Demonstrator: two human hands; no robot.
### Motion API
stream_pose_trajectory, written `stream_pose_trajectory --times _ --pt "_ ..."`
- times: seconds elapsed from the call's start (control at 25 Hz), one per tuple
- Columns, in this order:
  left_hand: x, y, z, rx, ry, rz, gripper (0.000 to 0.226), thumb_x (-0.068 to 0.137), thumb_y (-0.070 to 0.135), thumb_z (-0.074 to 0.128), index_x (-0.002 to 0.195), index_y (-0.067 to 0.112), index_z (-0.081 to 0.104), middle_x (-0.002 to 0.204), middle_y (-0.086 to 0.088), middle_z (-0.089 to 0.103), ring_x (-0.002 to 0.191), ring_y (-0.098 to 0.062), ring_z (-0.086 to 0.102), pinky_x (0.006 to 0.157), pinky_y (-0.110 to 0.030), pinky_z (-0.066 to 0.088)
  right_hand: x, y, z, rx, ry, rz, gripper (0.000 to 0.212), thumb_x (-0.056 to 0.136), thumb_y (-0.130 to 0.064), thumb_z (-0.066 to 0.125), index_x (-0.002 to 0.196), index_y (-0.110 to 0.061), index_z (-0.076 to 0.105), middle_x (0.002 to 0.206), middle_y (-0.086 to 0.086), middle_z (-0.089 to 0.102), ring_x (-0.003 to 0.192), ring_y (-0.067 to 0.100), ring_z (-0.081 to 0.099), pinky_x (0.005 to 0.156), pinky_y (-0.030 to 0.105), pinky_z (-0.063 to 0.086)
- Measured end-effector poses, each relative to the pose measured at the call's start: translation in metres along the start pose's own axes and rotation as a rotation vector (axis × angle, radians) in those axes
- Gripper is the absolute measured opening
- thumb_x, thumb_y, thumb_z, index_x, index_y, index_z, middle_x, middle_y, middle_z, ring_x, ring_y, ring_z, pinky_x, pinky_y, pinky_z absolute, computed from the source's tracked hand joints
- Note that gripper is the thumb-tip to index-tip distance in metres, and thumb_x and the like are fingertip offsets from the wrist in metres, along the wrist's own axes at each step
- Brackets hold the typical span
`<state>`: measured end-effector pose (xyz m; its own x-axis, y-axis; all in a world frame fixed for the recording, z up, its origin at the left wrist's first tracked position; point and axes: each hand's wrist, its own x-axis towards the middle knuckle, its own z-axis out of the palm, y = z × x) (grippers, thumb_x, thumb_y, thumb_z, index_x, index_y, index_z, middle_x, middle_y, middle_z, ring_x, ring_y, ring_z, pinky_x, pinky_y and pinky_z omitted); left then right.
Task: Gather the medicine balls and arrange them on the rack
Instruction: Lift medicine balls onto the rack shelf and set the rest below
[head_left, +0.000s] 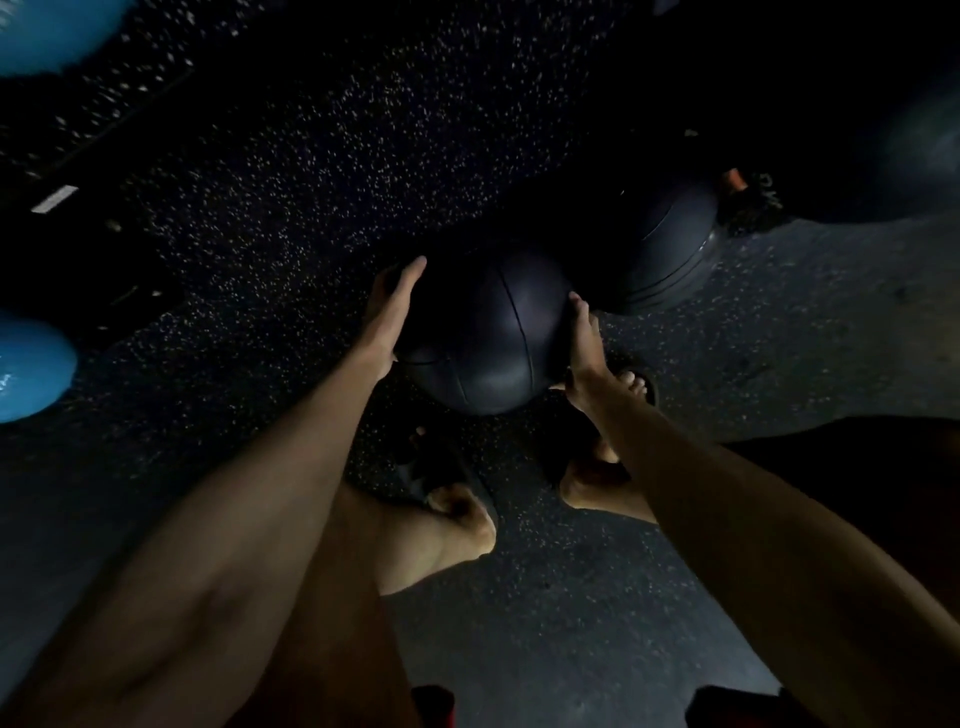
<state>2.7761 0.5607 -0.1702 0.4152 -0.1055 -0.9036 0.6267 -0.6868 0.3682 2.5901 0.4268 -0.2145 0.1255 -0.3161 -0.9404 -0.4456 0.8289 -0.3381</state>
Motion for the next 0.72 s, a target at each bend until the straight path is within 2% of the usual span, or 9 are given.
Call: stream_pose_trajectory --times 0.16,0.32,0.4,0.52,0.64,0.72 --pt "-0.088 0.03 -0.022 -0.021 0.008 0.129 0.071 0.075 0.079 0.058 0.137 0.045 0.048 0.144 0.013 0.049 0.13 -0.017 0.046 0.113 -0.051 0.036 -0.09 -0.024 -0.006 0.004 0.021 -0.119 0.059 0.097 -0.059 0.045 0.146 -0.026 0.04 0.133 -0.003 0.052 0.128 0.022 0.048 0.107 0.038 0.04" --pt "-0.2 0.072 -0.055 -0.013 0.02 0.267 0.073 0.084 0.073 0.053 0.147 0.038 0.041 0.152 0.006 0.044 0.136 -0.02 0.043 0.115 -0.051 0.035 -0.21 -0.074 -0.007 -0.089 0.028 -0.257 0.064 0.099 -0.06 0.042 0.15 -0.022 0.039 0.144 0.003 0.049 0.123 0.018 0.048 0.097 0.029 0.038" --pt "-0.262 0.099 -0.077 -0.012 0.017 0.368 0.07 0.088 0.07 0.052 0.148 0.034 0.042 0.152 0.005 0.044 0.137 -0.018 0.043 0.117 -0.046 0.034 -0.28 -0.099 -0.005 -0.095 0.023 -0.31 0.068 0.098 -0.062 0.041 0.15 -0.019 0.039 0.146 0.004 0.05 0.125 0.017 0.049 0.102 0.03 0.04" --pt "-0.352 0.134 -0.107 0.022 0.015 0.503 0.071 0.092 0.066 0.049 0.149 0.024 0.043 0.152 0.006 0.044 0.138 -0.015 0.043 0.116 -0.03 0.032 -0.384 -0.129 -0.005 -0.102 0.02 -0.373 0.075 0.095 -0.068 0.04 0.151 -0.018 0.038 0.146 0.007 0.052 0.132 0.025 0.05 0.114 0.042 0.04" --pt "-0.428 0.157 -0.133 0.02 0.029 0.635 0.06 0.099 0.056 0.047 0.147 0.021 0.043 0.141 0.016 0.042 0.131 -0.003 0.039 0.104 -0.013 0.028 -0.469 -0.153 -0.006 -0.112 0.037 -0.472 0.076 0.096 -0.068 0.038 0.152 -0.017 0.038 0.148 0.007 0.051 0.135 0.025 0.048 0.117 0.043 0.036" --pt "-0.474 0.169 -0.148 0.01 0.063 0.673 0.057 0.099 0.057 0.044 0.144 0.023 0.045 0.137 0.013 0.047 0.126 -0.004 0.042 0.095 -0.008 0.032 -0.516 -0.17 -0.005 -0.129 0.045 -0.562 0.075 0.095 -0.069 0.038 0.152 -0.019 0.039 0.148 0.008 0.05 0.135 0.025 0.047 0.116 0.042 0.036"
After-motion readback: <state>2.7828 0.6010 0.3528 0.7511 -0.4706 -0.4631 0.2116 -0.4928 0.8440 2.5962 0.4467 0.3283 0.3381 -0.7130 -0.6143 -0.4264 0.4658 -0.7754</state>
